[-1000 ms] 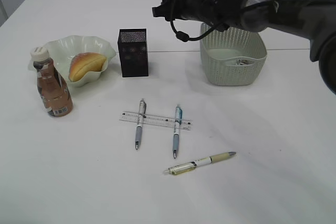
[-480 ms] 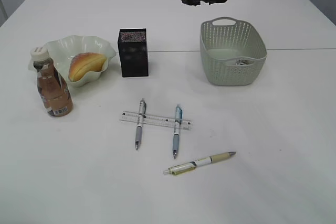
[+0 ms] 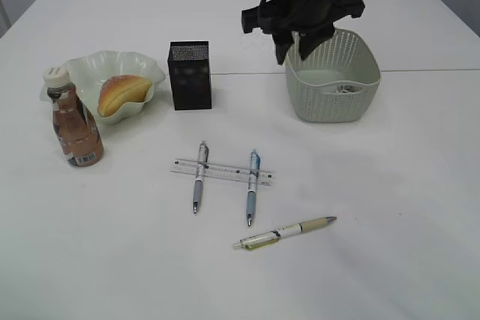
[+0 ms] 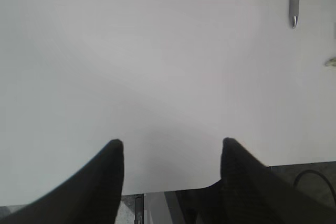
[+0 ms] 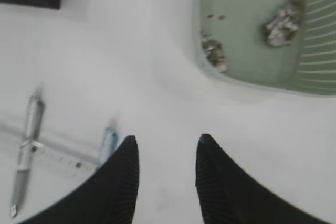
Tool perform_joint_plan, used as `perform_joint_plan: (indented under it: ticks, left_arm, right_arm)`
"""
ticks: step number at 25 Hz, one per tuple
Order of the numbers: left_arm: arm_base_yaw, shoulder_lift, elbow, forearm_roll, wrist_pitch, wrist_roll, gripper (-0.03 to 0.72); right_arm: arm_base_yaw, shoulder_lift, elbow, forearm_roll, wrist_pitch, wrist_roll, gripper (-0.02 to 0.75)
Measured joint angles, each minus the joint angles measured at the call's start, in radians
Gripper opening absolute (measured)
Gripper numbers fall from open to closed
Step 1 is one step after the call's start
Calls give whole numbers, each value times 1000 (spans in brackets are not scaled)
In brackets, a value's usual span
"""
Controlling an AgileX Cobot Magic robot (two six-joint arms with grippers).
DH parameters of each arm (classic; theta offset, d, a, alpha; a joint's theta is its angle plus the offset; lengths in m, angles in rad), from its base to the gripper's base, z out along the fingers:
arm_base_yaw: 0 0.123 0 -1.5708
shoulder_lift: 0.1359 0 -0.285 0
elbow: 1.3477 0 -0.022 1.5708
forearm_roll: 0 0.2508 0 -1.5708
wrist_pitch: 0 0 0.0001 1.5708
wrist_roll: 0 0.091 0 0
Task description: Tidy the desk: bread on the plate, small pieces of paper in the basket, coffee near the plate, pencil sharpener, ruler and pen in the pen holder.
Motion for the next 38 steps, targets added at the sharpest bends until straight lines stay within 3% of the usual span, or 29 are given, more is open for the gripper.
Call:
perform_joint_plan:
  ticks: [5,15,22,38]
  left_arm:
    - [0,0,0,-32,0,51,433]
    - [0,0,0,-56,0,90,433]
    - [0,0,0,-59,0,96,433]
    - [0,118,-115,-114,-3,297,433]
  right_arm:
    - [5,-20,0,160,6,-97,266]
    - [7,-126,52,204,7,-125,265]
    - [7,-226,222,208,8,-168,265]
    - [7,-458,660,210,6,-209,265]
